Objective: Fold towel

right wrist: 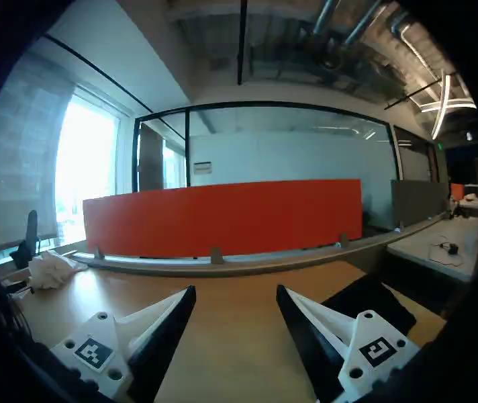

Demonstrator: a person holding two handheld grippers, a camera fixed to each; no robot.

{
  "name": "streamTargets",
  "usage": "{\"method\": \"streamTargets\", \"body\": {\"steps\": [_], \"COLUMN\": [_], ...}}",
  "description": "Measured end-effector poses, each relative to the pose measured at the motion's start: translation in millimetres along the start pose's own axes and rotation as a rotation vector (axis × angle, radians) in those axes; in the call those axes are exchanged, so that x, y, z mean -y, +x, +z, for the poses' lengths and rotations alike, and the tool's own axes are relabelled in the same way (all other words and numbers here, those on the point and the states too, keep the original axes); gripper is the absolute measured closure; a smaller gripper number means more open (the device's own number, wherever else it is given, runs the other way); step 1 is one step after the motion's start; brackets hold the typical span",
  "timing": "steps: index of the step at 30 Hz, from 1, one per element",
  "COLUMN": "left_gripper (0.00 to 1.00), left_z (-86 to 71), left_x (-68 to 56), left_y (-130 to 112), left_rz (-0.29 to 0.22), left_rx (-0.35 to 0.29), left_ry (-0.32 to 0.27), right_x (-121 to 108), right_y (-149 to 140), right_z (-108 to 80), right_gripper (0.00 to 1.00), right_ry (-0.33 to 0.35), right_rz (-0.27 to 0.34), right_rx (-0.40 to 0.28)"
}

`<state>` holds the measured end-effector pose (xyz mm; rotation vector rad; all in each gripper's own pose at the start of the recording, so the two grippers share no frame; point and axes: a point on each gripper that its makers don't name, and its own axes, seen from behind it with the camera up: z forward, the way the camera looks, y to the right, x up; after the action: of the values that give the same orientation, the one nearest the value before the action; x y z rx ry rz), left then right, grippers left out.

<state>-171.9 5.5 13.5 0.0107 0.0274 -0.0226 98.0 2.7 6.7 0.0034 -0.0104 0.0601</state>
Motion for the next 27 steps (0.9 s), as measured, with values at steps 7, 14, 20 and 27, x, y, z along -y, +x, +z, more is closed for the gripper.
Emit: {"method": "streamTargets", "body": {"steps": [7,14,20,27], "left_gripper": [0.19,0.19,0.2,0.19], "left_z": [-0.5,-0.4,-0.4,-0.5], "left_x": [-0.5,-0.6,-0.9,-0.7], "left_y": [0,0,0,0], "left_rz": [0.0,0.0,0.0,0.0], "left_rx": [0.0,0.0,0.0,0.0], "left_ry": [0.0,0.0,0.0,0.0], "right_x": [-5,-6,-11,-17], "right_y": [-26,-56,-76,-86], "right_z": [1.0,-2.1,-2.3,1.5], "right_gripper": [0.08,0.08,0.08,0.08], "right_ry": [-0.011,-0.005,-0.007,-0.013], "right_rz": [-0.009,-0.001,-0.009,-0.034], "right_rx": [-0.021,-0.019,-0.009,-0.007]}}
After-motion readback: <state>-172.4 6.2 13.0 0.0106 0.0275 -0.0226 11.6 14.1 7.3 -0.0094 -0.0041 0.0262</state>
